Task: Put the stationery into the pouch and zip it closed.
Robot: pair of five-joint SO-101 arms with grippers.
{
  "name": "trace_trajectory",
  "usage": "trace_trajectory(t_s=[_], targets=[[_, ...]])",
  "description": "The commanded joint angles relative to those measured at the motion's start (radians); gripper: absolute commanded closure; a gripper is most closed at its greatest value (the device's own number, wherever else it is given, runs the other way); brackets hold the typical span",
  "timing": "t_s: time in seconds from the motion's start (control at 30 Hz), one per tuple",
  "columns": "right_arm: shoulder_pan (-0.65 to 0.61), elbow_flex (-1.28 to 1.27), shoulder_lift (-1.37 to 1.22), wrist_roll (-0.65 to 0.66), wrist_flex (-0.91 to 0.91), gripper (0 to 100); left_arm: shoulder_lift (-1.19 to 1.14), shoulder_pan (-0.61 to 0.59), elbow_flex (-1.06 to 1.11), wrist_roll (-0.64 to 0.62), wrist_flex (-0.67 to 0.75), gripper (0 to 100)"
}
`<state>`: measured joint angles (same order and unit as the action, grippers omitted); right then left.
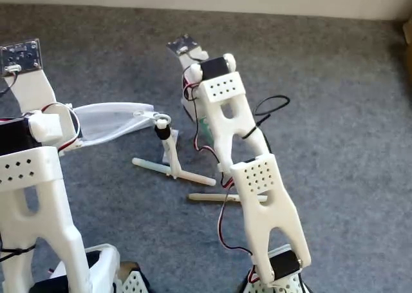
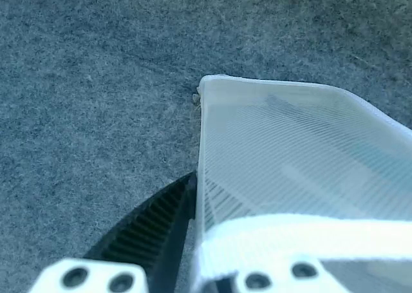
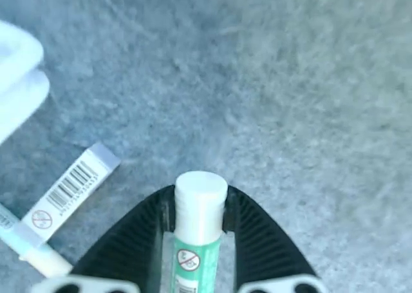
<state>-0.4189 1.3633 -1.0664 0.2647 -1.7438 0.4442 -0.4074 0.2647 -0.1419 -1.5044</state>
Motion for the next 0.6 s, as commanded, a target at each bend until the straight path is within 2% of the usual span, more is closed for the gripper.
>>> trace_trajectory(t_s=[0.0, 0.2, 0.33, 0.43, 0.57], targets=[[0.018, 0.087, 0.038, -0.023, -0.022, 99.3, -0.019, -0.028, 0.021, -0.008, 0.015, 99], [0.018, 0.147, 0.050, -0.023, -0.024, 99.3, -0.019, -0.027, 0.021, -0.008, 0.017, 99], [0.019, 0.136, 0.159, -0.037, -0.024, 99.3, -0.025, -0.027, 0.022, -0.008, 0.034, 99], [0.033, 0.021, 0.268, -0.107, -0.024, 99.3, -0.024, -0.025, 0.022, -0.008, 0.034, 99], [0.025, -0.182, 0.418, -0.123, -0.022, 99.3, -0.025, -0.024, 0.022, -0.008, 0.034, 99]])
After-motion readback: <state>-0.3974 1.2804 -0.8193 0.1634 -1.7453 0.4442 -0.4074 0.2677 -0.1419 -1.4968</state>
